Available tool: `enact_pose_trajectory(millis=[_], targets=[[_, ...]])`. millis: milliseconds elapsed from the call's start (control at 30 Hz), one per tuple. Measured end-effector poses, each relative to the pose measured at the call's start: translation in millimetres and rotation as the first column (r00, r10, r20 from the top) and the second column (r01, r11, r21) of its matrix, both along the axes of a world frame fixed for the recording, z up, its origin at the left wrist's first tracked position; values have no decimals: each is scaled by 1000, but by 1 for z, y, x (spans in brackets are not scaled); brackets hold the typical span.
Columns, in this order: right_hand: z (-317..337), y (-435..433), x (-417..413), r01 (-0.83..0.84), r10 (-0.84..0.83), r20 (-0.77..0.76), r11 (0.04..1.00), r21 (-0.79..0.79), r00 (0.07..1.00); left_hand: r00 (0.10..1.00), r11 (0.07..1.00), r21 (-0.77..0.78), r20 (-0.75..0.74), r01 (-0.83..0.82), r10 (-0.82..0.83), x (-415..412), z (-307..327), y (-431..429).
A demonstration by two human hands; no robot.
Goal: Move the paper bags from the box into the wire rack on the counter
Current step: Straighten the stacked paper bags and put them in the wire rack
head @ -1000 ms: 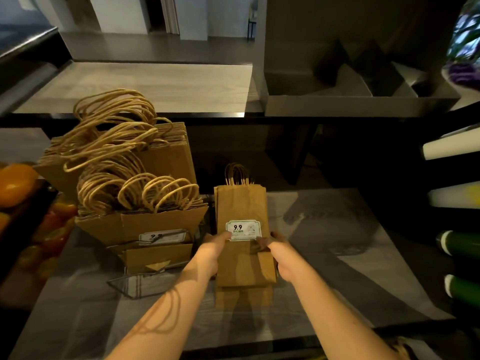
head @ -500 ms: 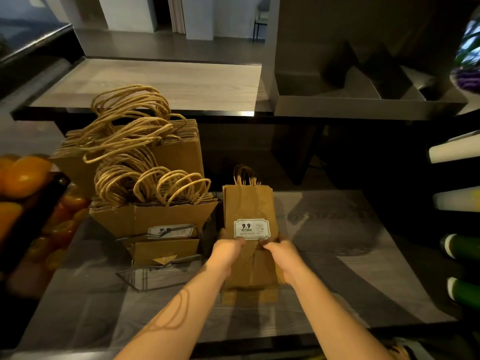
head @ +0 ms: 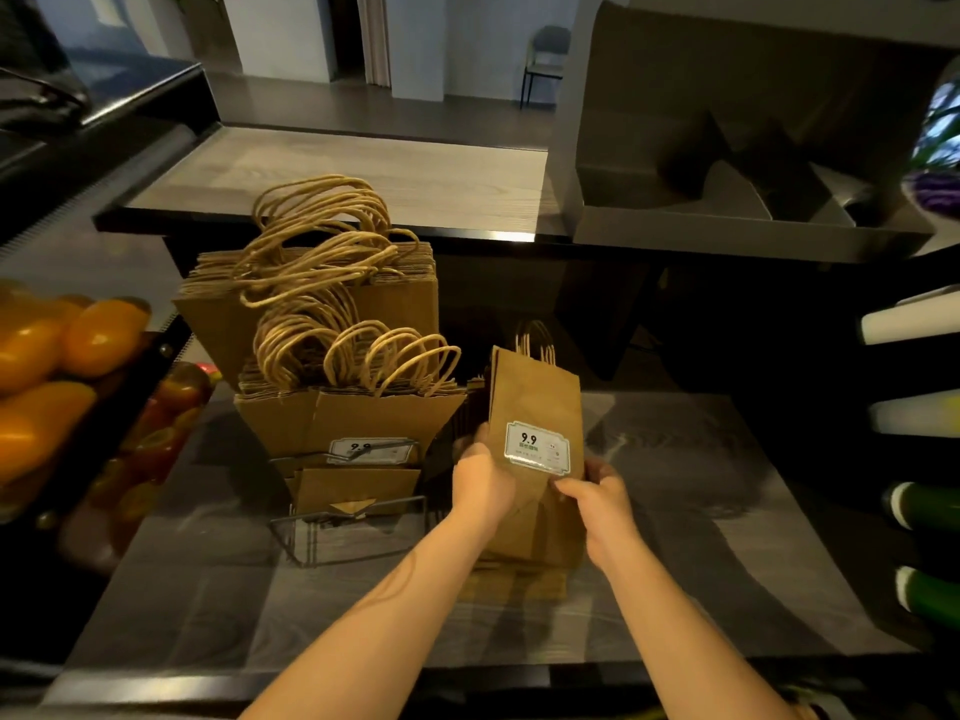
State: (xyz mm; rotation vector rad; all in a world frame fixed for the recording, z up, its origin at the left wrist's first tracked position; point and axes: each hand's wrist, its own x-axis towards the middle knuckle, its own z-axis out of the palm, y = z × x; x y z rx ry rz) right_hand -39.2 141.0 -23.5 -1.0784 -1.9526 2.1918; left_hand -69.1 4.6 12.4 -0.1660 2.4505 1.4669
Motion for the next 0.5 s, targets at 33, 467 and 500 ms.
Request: enact_pose_trajectory(millis=[33,467,500], targets=[[4,-1,2,28,-29,-24,999,-30,999,999,1000,-14,-42,6,-7,3,3,-3],[44,-8,11,-117,49,-257,960,-256,965,947,972,150,-295,181,-130,17,46,-31],[48,-10,9,-125,56,-276,962,-241,959,943,967,176,-309,184,-123,20,48,-36]])
